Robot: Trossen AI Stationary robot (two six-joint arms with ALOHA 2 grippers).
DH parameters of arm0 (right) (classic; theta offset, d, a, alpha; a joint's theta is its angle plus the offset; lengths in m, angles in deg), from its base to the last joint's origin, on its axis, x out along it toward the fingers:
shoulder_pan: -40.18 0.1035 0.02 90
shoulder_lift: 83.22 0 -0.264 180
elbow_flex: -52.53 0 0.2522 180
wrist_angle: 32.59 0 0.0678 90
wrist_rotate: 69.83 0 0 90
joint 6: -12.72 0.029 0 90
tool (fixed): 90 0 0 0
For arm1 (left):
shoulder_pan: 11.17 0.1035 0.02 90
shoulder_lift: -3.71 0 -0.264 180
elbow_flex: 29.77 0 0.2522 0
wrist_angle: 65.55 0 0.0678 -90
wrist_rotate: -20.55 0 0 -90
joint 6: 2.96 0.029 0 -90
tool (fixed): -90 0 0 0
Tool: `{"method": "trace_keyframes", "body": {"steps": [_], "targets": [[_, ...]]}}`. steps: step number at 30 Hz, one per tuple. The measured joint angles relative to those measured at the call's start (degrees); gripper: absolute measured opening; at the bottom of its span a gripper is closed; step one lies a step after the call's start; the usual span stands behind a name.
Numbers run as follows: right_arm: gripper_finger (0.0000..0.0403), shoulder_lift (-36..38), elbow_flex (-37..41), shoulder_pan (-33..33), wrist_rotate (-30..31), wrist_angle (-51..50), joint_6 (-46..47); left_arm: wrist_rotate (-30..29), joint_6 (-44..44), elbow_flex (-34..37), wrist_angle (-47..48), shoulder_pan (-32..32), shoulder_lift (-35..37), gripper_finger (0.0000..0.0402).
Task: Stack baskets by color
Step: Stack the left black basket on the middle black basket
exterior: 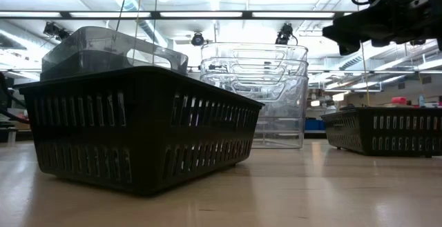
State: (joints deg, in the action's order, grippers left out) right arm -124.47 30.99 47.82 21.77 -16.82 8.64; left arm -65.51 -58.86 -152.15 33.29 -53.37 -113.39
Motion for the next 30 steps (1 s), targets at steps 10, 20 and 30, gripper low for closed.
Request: {"method": "trace_keyframes", "body": {"steps": [10,20,30], "targets": [[0.0164,0.0,0.0,0.1,-1.5,0.0,1.9,-0.7,-9.2,16.3,-7.0,-4.2,9.3,0.0011],[0.0159,-1.0,0.0,0.1,-1.7,0.0,3.0,-0.6,-31.3,30.6,-17.4,-6.5,18.6,0.0062],[0.0151,-3.6,0.1,0.1,-1.7,1.9,3.6,-1.2,-49.7,31.9,-17.7,-11.1,18.6,0.0116]]}}
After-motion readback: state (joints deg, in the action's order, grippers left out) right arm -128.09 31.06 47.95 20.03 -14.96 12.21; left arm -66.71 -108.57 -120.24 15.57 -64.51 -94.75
